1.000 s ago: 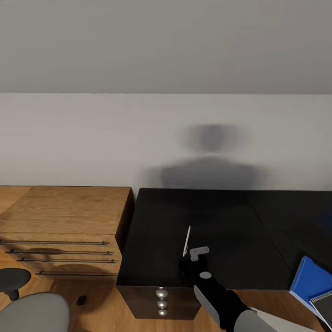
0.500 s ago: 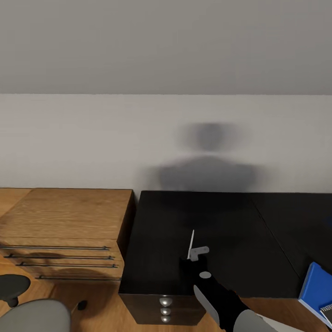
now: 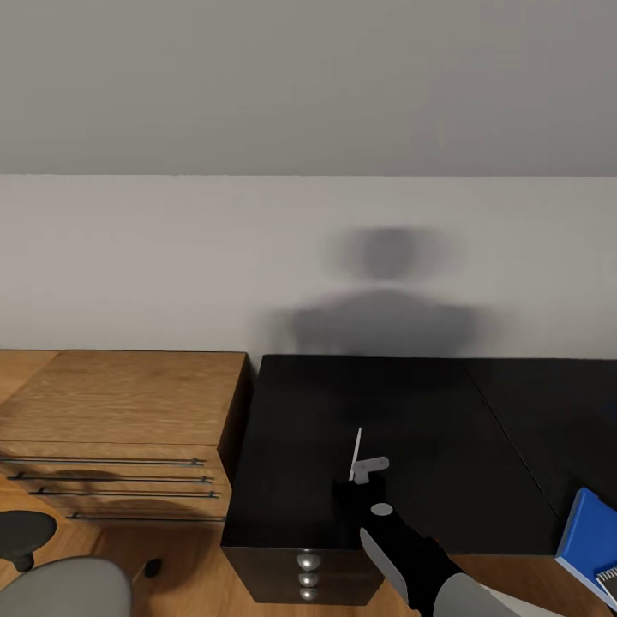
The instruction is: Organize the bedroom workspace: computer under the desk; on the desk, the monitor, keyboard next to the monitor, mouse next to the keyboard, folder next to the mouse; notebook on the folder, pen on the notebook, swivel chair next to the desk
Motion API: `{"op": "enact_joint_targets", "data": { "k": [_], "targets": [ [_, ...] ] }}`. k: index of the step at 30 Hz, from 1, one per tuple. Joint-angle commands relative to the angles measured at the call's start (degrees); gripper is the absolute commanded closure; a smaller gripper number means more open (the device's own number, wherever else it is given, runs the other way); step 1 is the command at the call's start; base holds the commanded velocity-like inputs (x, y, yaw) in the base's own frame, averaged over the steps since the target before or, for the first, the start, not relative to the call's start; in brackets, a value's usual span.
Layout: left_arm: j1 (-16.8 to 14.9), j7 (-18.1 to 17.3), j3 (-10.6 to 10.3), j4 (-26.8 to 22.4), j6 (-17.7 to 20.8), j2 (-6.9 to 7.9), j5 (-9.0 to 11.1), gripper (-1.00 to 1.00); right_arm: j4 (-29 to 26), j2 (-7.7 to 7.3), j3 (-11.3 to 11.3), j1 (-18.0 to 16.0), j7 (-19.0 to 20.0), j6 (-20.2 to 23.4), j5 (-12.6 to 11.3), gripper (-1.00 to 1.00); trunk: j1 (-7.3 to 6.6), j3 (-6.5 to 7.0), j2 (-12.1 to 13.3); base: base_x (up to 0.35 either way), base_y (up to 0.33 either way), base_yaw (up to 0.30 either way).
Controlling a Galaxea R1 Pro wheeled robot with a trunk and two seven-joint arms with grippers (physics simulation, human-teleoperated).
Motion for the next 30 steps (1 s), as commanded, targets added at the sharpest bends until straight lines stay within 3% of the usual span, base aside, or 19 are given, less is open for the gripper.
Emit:
{"op": "enact_joint_targets", "data": {
  "k": [1, 30],
  "targets": [
    [0.0, 0.45, -0.33, -0.09, -0.31, 0.08, 0.56, -1.0, 0.46, -0.07, 0.17, -0.13, -0.68, 0.52, -0.28, 1.0, 0.02, -0.06, -0.04, 0.0, 0.0, 0.0],
    [0.01, 0.45, -0.42, 0.01, -0.28, 0.02, 0.56, -1.0, 0.97, -0.07, -2.18, -0.75, -1.01, 0.71, -0.34, 1.0, 0.02, -0.06, -0.04, 0.0, 0.0, 0.0]
  ]
}}
